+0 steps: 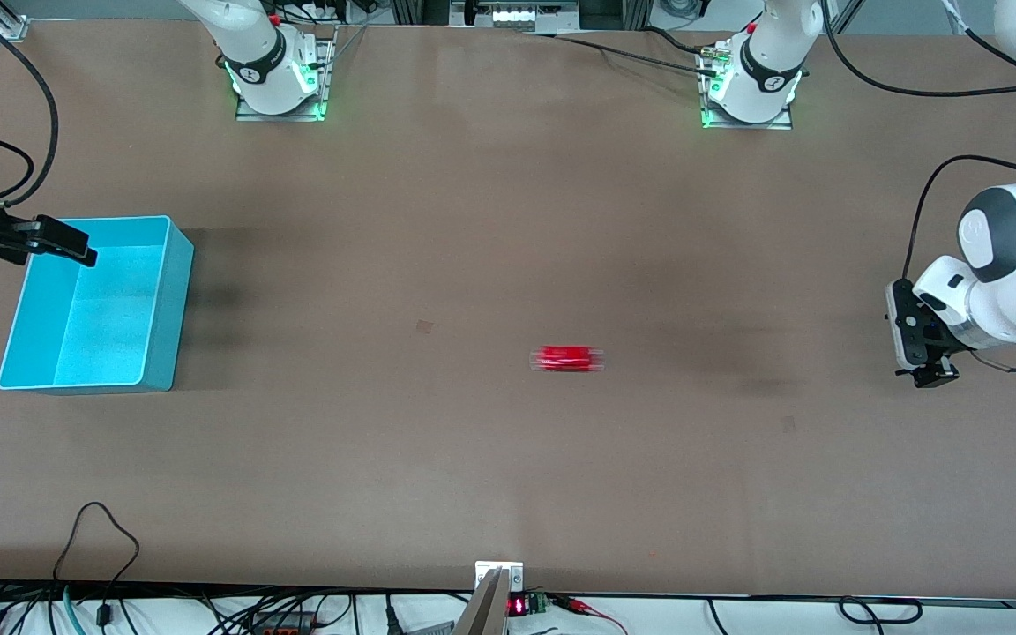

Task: Wind red beetle toy and store in blue box
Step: 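Raise the left gripper while the car rolls toward the cyan box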

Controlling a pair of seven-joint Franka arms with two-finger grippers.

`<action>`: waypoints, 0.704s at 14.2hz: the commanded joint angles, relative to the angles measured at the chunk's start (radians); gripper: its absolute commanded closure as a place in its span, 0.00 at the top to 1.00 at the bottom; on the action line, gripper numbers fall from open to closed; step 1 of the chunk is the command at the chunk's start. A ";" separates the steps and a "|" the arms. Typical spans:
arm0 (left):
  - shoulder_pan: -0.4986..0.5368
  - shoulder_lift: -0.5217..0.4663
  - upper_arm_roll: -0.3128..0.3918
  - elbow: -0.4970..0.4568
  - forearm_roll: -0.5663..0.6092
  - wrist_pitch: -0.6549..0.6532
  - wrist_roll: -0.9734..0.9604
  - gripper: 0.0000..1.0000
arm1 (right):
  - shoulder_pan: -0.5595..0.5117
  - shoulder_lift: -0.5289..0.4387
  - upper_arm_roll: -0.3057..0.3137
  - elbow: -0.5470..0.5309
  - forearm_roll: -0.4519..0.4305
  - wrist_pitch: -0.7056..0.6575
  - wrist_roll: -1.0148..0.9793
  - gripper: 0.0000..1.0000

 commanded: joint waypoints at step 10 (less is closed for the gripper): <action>-0.052 0.002 0.001 0.079 0.016 -0.142 -0.074 1.00 | 0.056 -0.017 0.018 -0.004 0.024 -0.004 0.003 1.00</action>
